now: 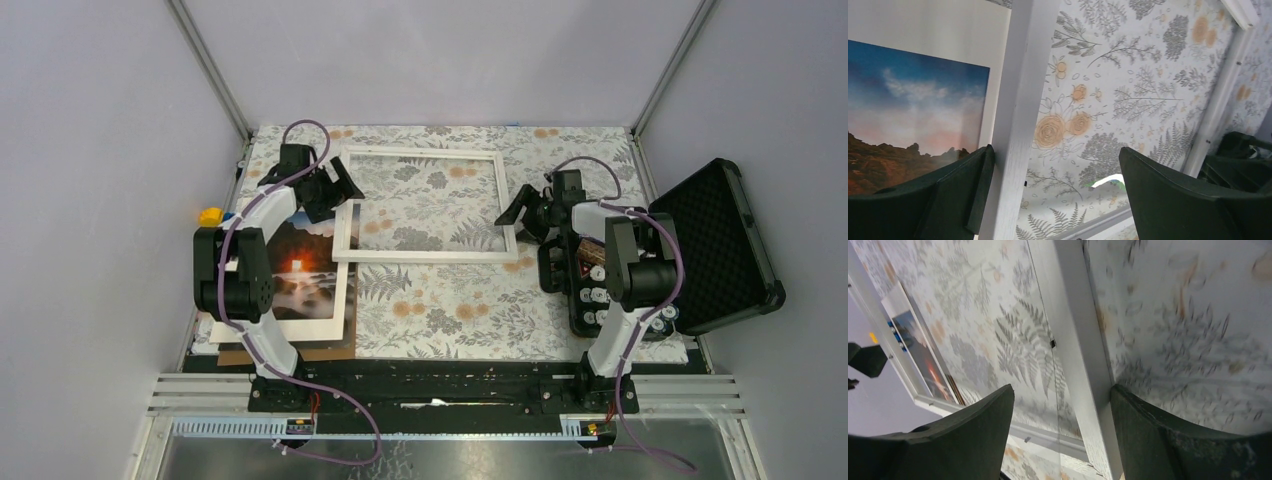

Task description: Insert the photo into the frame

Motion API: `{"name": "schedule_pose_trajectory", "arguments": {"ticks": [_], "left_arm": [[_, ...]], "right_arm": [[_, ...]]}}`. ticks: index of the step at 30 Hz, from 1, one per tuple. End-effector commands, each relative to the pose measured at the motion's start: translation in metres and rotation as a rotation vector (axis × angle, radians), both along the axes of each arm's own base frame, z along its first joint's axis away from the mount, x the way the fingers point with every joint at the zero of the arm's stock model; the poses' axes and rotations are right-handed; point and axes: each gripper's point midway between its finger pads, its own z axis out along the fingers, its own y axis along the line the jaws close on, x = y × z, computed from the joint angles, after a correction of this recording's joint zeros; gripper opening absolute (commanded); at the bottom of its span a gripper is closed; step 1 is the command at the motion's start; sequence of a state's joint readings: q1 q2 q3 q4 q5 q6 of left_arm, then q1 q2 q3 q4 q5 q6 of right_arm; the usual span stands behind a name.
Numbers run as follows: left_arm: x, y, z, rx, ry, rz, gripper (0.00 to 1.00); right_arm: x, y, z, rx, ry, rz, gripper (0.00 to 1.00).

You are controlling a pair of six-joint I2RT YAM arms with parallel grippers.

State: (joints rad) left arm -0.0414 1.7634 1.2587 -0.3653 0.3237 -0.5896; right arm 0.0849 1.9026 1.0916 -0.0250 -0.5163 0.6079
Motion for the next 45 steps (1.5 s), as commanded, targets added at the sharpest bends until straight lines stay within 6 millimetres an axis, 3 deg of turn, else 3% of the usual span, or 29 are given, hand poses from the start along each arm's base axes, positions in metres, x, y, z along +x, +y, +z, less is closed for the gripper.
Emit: {"name": "schedule_pose_trajectory", "arguments": {"ticks": [1, 10, 13, 17, 22, 25, 28, 31, 37, 45], "left_arm": [[-0.015, -0.052, 0.007, -0.159, 0.009, -0.169, 0.99], [-0.019, -0.032, -0.028, -0.029, 0.062, -0.144, 0.99], [-0.021, -0.021, -0.034, 0.037, 0.069, -0.134, 0.99], [-0.024, -0.010, -0.038, 0.078, 0.074, -0.125, 0.99], [-0.028, -0.013, -0.046, 0.058, 0.094, -0.137, 0.99], [-0.028, -0.013, -0.046, 0.053, 0.091, -0.138, 0.99], [-0.029, -0.012, -0.048, 0.046, 0.098, -0.133, 0.99], [-0.029, -0.014, -0.049, 0.026, 0.097, -0.128, 0.99], [-0.029, -0.013, -0.048, 0.019, 0.095, -0.125, 0.99], [-0.027, -0.012, -0.043, 0.016, 0.081, -0.121, 0.99]], "right_arm": [[-0.046, 0.056, 0.038, 0.178, 0.025, 0.145, 0.76], [-0.052, 0.034, 0.032, 0.011, 0.035, 0.177, 0.79], [-0.050, 0.017, 0.034, -0.106, 0.026, 0.168, 0.80], [-0.049, 0.006, 0.048, -0.176, -0.004, 0.172, 0.81], [-0.037, -0.002, 0.065, -0.226, -0.043, 0.140, 0.81], [-0.037, 0.000, 0.069, -0.205, -0.027, 0.126, 0.81], [-0.043, 0.016, 0.069, -0.088, -0.009, 0.120, 0.80], [-0.050, 0.024, 0.061, -0.012, 0.013, 0.096, 0.76], [-0.057, 0.019, 0.041, 0.003, 0.031, 0.047, 0.70], [-0.040, 0.035, 0.030, 0.136, -0.032, 0.010, 0.62]]}}
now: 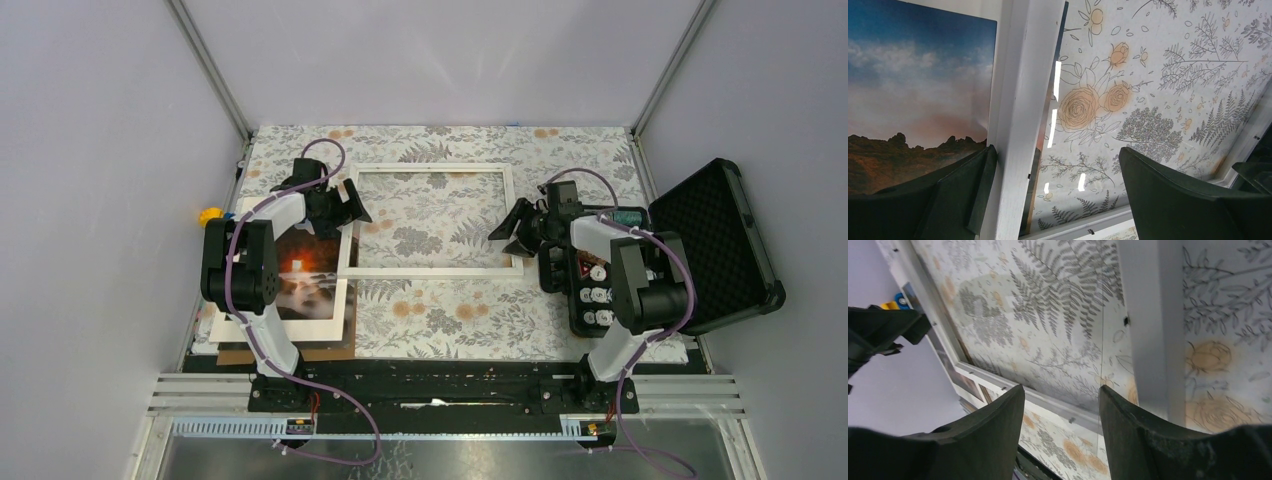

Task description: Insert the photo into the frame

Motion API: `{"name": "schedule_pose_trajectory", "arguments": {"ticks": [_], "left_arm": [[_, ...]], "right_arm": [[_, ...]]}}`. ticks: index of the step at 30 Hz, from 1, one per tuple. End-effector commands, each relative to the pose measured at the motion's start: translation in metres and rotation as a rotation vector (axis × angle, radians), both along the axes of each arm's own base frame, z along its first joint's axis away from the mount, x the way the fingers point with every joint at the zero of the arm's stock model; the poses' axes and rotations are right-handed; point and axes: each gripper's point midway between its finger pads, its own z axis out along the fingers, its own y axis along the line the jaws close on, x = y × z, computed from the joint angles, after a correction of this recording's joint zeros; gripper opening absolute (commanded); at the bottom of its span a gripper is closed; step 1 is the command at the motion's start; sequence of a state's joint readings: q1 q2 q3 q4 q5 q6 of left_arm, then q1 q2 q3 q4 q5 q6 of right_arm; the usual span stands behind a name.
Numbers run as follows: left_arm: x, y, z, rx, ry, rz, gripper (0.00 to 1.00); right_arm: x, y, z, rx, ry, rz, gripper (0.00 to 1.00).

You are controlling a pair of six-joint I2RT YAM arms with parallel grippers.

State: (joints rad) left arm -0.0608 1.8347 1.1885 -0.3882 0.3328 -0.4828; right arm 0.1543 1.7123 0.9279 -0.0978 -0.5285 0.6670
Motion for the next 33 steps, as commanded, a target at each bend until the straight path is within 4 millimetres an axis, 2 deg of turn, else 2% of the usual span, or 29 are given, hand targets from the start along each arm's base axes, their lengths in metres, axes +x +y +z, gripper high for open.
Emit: {"name": "schedule_pose_trajectory", "arguments": {"ticks": [1, 5, 8, 10, 11, 14, 17, 23, 29, 33], "left_arm": [[0.004, -0.007, 0.014, -0.046, -0.045, -0.013, 0.99], [0.004, -0.009, 0.011, -0.050, -0.038, -0.018, 0.99], [0.004, -0.008, 0.011, -0.048, -0.039, -0.022, 0.99], [0.004, -0.008, 0.012, -0.049, -0.044, -0.021, 0.98], [0.004, -0.009, 0.013, -0.051, -0.048, -0.023, 0.98], [0.006, -0.005, 0.016, -0.033, -0.065, -0.015, 0.97], [0.009, 0.002, 0.023, 0.013, -0.094, -0.006, 0.97], [0.014, 0.013, 0.033, 0.033, -0.128, 0.031, 0.97], [0.016, 0.019, 0.039, 0.021, -0.146, 0.053, 0.97], [0.015, 0.019, 0.037, 0.015, -0.139, 0.052, 0.97]], "right_arm": [[0.029, 0.013, 0.014, 0.123, -0.128, -0.043, 0.60], [0.042, 0.019, 0.011, 0.195, -0.179, -0.095, 0.48], [0.052, 0.021, 0.014, 0.220, -0.220, -0.124, 0.47], [0.060, 0.019, 0.008, 0.201, -0.245, -0.149, 0.44], [0.064, 0.020, 0.006, 0.205, -0.247, -0.152, 0.40], [0.073, 0.021, 0.005, 0.224, -0.268, -0.176, 0.18], [0.071, 0.018, 0.014, 0.201, -0.276, -0.179, 0.00], [0.056, 0.016, 0.061, 0.185, -0.300, -0.146, 0.00], [0.041, 0.019, 0.089, 0.210, -0.315, -0.098, 0.00], [0.040, -0.002, 0.107, 0.194, -0.313, -0.082, 0.00]]}}
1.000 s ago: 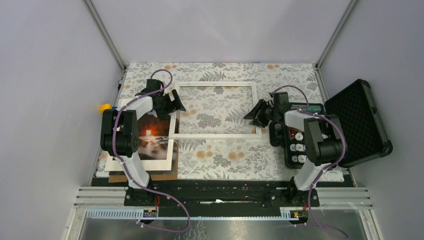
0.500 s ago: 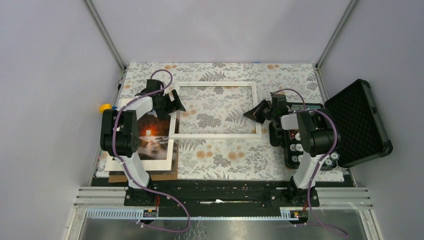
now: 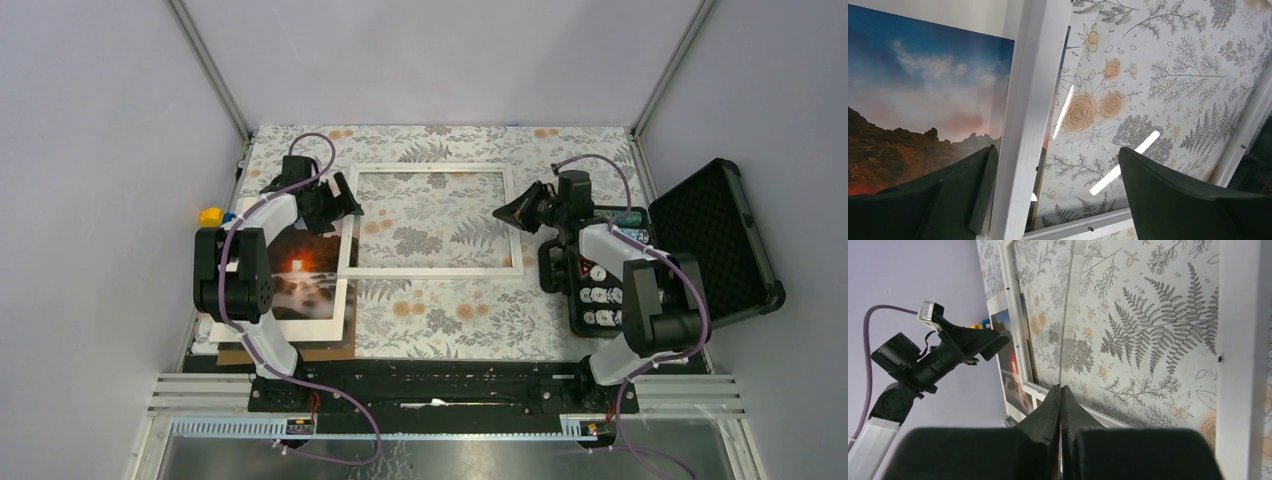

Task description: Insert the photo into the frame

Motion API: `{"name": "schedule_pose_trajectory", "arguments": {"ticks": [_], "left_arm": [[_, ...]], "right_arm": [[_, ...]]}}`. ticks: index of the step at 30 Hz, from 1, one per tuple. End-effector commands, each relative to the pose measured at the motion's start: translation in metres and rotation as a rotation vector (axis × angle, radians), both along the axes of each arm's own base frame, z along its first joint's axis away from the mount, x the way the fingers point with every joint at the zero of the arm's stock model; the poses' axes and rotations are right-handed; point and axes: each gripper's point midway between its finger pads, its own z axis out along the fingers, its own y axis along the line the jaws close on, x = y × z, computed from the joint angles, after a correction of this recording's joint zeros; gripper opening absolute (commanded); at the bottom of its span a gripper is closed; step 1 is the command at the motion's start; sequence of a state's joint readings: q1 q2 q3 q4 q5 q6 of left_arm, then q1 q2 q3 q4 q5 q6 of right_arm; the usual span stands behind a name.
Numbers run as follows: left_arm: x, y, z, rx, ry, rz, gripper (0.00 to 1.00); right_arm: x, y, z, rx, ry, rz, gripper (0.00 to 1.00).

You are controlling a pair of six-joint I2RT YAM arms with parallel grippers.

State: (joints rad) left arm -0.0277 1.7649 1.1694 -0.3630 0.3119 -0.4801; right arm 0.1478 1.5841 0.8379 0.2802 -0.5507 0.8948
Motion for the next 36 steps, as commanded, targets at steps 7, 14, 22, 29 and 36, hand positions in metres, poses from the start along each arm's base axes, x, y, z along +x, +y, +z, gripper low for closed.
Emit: {"name": "schedule_pose_trajectory", "arguments": {"ticks": [7, 14, 22, 29, 36], "left_arm": [[0.006, -0.009, 0.008, -0.067, -0.041, -0.001, 0.97], [0.004, -0.009, -0.001, -0.071, -0.021, 0.004, 0.97], [0.007, -0.007, 0.001, -0.062, -0.030, 0.006, 0.97], [0.011, -0.005, 0.003, -0.059, -0.038, 0.016, 0.97], [0.018, -0.009, -0.001, -0.099, -0.027, 0.014, 0.97]], "right_arm": [[0.002, -0.044, 0.000, -0.088, 0.114, 0.124, 0.21], [0.032, -0.050, -0.026, -0.127, 0.113, 0.091, 0.47], [0.029, -0.065, -0.046, -0.231, 0.209, 0.071, 0.24], [0.012, -0.056, -0.002, -0.202, 0.123, 0.151, 0.00], [-0.008, -0.044, 0.037, -0.141, 0.021, 0.223, 0.00]]}}
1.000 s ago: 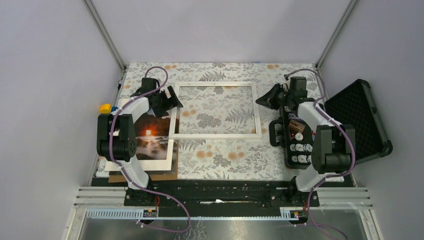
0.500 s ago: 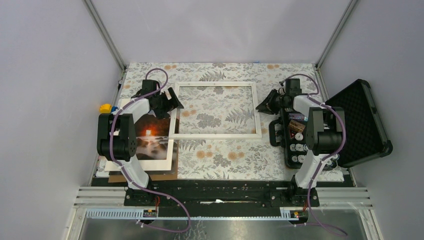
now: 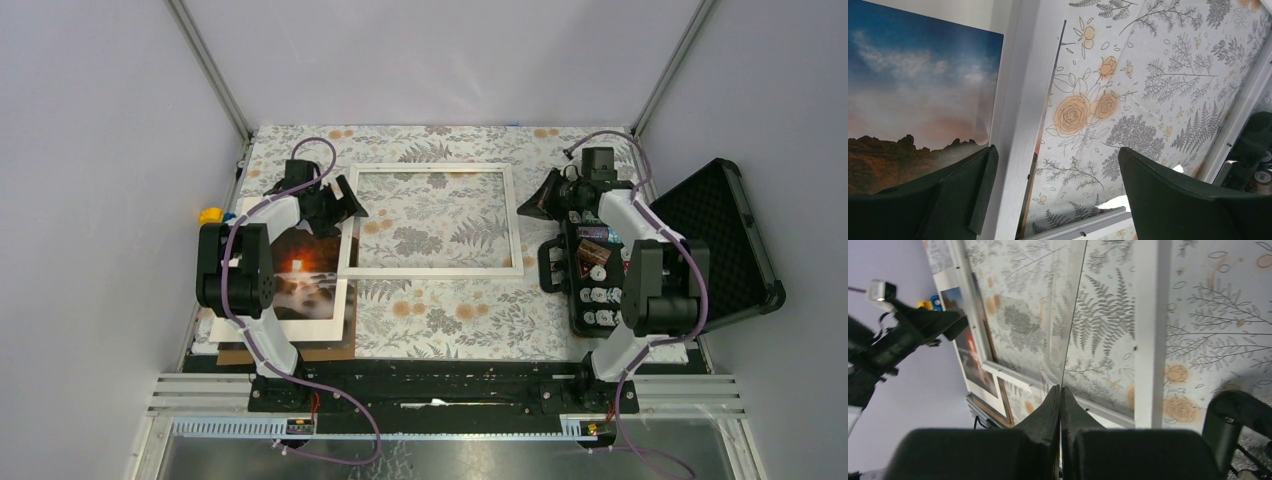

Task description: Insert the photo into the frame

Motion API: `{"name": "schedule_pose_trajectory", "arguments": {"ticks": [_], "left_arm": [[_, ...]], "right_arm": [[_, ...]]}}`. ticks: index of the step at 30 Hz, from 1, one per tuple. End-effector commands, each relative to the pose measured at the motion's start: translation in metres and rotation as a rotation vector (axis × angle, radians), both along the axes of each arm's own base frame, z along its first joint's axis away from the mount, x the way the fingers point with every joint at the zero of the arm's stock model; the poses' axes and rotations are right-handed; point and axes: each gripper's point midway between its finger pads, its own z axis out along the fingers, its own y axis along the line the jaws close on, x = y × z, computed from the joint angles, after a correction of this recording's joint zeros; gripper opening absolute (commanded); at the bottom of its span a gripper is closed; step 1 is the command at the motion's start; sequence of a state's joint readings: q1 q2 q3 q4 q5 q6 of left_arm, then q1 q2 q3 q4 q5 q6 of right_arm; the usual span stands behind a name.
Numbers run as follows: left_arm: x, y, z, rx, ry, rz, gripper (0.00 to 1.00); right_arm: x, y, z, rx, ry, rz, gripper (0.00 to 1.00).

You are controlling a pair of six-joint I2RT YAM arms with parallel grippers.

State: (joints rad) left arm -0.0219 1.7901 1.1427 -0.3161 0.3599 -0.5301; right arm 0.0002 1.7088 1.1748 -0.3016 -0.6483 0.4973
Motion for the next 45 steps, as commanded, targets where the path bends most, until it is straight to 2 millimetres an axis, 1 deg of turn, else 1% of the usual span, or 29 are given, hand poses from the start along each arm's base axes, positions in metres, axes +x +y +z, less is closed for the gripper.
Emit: {"name": "schedule_pose_trajectory", "arguments": {"ticks": [1, 5, 6, 9, 11, 13, 16, 19, 22, 26, 27, 31, 33, 35, 37, 39, 42, 45], "left_arm": [[0.019, -0.004, 0.006, -0.044, -0.041, -0.006, 0.98], [0.016, -0.012, -0.004, -0.088, -0.008, -0.023, 0.98], [0.016, -0.013, -0.005, -0.094, -0.005, -0.028, 0.98], [0.016, -0.020, -0.002, -0.109, -0.012, -0.053, 0.98], [0.017, -0.018, 0.003, -0.099, -0.023, -0.043, 0.99], [0.019, -0.011, 0.015, -0.060, -0.068, -0.015, 0.99], [0.021, 0.004, 0.045, 0.012, -0.156, 0.045, 0.99], [0.018, 0.005, 0.074, 0.005, -0.222, 0.060, 0.99], [0.012, -0.007, 0.092, -0.061, -0.248, 0.028, 0.99], [0.006, -0.043, 0.109, -0.254, -0.271, -0.106, 0.99], [0.007, -0.050, 0.112, -0.295, -0.284, -0.131, 0.99], [0.016, -0.065, 0.118, -0.374, -0.311, -0.158, 0.99], [0.022, -0.076, 0.117, -0.396, -0.304, -0.166, 0.99], [0.024, -0.096, 0.118, -0.442, -0.292, -0.208, 0.99], [0.022, -0.114, 0.117, -0.475, -0.277, -0.232, 0.99], [0.016, -0.130, 0.116, -0.484, -0.275, -0.270, 0.99], [0.004, -0.142, 0.114, -0.457, -0.287, -0.315, 0.99], [-0.003, -0.144, 0.112, -0.466, -0.281, -0.330, 0.99]], "right_arm": [[-0.014, 0.012, 0.047, 0.054, -0.100, 0.081, 0.00], [-0.021, 0.009, 0.064, 0.039, -0.095, 0.059, 0.00], [-0.023, 0.010, 0.070, 0.045, -0.100, 0.062, 0.00], [-0.029, 0.012, 0.093, 0.056, -0.146, 0.071, 0.00], [-0.031, 0.013, 0.109, 0.060, -0.192, 0.078, 0.00], [-0.034, 0.014, 0.121, 0.066, -0.226, 0.088, 0.00], [-0.038, 0.017, 0.137, 0.088, -0.265, 0.105, 0.00], [-0.041, 0.019, 0.153, 0.105, -0.297, 0.111, 0.00], [-0.044, 0.021, 0.168, 0.115, -0.341, 0.131, 0.00], [-0.051, 0.025, 0.182, 0.131, -0.412, 0.175, 0.00], [-0.052, 0.026, 0.187, 0.134, -0.441, 0.180, 0.00], [-0.061, 0.027, 0.207, 0.130, -0.525, 0.201, 0.00], [-0.066, 0.028, 0.213, 0.130, -0.546, 0.205, 0.00], [-0.070, 0.028, 0.216, 0.136, -0.554, 0.208, 0.00], [-0.073, 0.029, 0.219, 0.145, -0.546, 0.199, 0.00], [-0.075, 0.028, 0.221, 0.147, -0.538, 0.178, 0.00], [-0.080, 0.029, 0.226, 0.156, -0.544, 0.188, 0.00], [-0.077, 0.028, 0.235, 0.154, -0.551, 0.181, 0.00]]}}
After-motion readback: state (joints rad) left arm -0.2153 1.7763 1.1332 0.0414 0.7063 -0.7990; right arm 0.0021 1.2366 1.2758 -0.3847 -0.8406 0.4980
